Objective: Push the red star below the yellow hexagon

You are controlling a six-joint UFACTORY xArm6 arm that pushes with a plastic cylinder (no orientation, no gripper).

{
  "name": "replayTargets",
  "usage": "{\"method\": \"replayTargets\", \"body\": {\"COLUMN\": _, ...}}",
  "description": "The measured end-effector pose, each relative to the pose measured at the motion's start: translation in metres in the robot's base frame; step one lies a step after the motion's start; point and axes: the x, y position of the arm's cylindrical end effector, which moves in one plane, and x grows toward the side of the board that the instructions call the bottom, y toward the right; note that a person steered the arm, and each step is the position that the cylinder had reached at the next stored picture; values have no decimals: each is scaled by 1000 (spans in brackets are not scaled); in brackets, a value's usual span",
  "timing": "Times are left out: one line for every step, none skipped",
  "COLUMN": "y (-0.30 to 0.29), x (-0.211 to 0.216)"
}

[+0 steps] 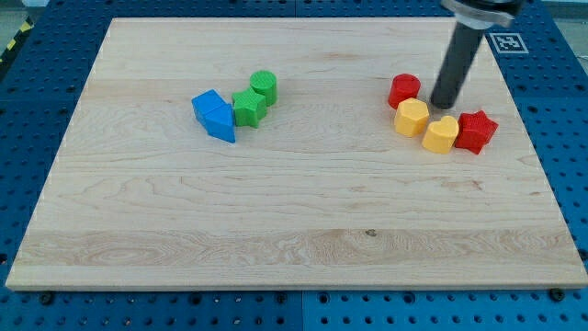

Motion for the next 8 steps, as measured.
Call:
{"method": "replayTargets", "body": {"y": 33, "x": 17}}
{"method": "replayTargets", "body": {"y": 51, "x": 41}}
{"method": "replayTargets", "body": {"y": 47, "x": 56}}
{"method": "replayTargets", "body": {"y": -5, "x": 59}}
{"method": "replayTargets", "body": {"y": -40, "x": 63}}
{"method": "replayTargets", "body": {"y": -40, "x": 69}}
{"method": "replayTargets", "body": {"y": -40, "x": 69}}
{"method": "replayTargets", "body": {"y": -39, "x": 69}}
